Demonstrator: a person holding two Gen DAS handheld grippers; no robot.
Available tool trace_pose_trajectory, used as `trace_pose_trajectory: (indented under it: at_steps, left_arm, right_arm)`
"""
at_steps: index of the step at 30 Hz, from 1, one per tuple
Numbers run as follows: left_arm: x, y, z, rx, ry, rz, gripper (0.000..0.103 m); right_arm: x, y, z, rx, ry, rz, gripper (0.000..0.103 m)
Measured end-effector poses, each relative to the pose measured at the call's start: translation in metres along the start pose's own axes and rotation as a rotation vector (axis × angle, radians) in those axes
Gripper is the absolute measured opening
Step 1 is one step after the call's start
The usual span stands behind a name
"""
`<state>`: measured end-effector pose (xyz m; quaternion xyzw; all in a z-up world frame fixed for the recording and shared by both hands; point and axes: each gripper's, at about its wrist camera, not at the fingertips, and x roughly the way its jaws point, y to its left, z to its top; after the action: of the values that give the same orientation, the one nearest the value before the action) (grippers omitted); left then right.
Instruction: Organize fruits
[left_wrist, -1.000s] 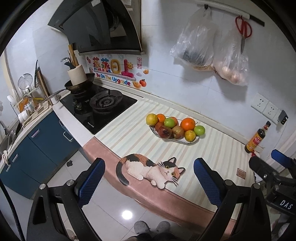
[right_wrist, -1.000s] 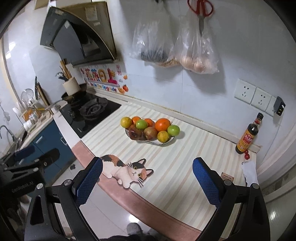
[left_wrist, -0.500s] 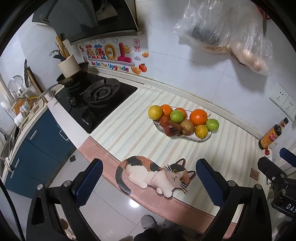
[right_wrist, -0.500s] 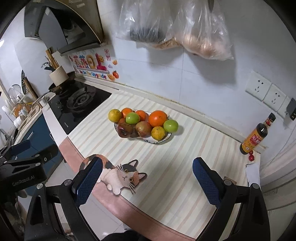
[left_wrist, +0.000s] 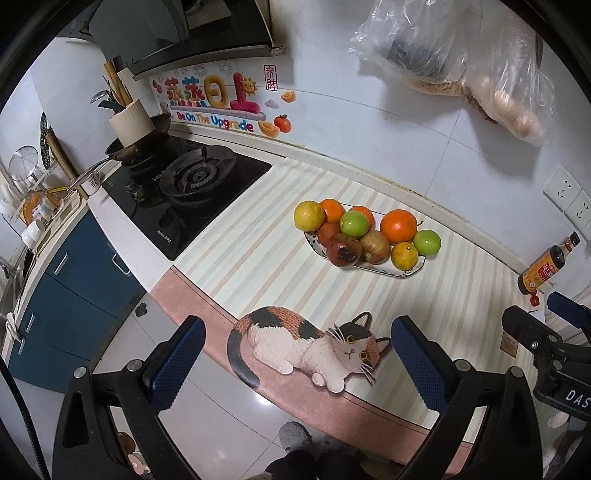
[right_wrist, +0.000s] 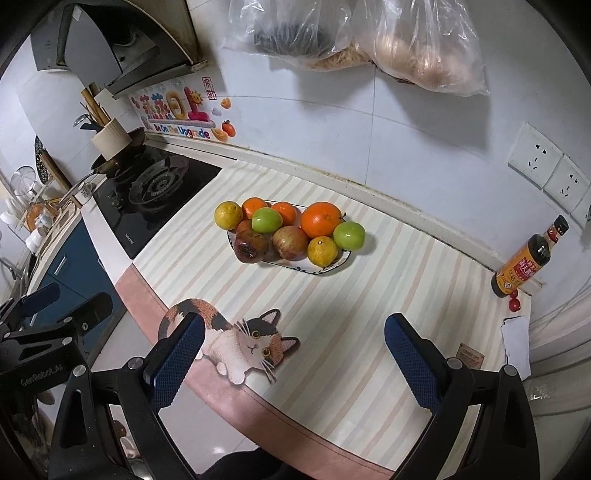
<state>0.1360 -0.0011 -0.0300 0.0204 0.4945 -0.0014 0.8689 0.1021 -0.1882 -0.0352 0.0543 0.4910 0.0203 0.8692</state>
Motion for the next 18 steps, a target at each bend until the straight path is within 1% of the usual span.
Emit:
trace_pose_trajectory:
  at_steps: [8, 18]
  left_arm:
    - [0.0026, -0.0007, 0.0004, 0.003, 0.001, 0.003, 0.103]
    - [0.0065, -0.0013, 0.0038, 0.011, 0.005, -0.01, 0.103]
  right_arm:
    - [0.0009, 0.001, 0.0009, -0.002, 0.002, -0.003, 0.1]
    - [0.0047, 0.0071, 0.001, -0.009, 0.013, 0.002, 0.1]
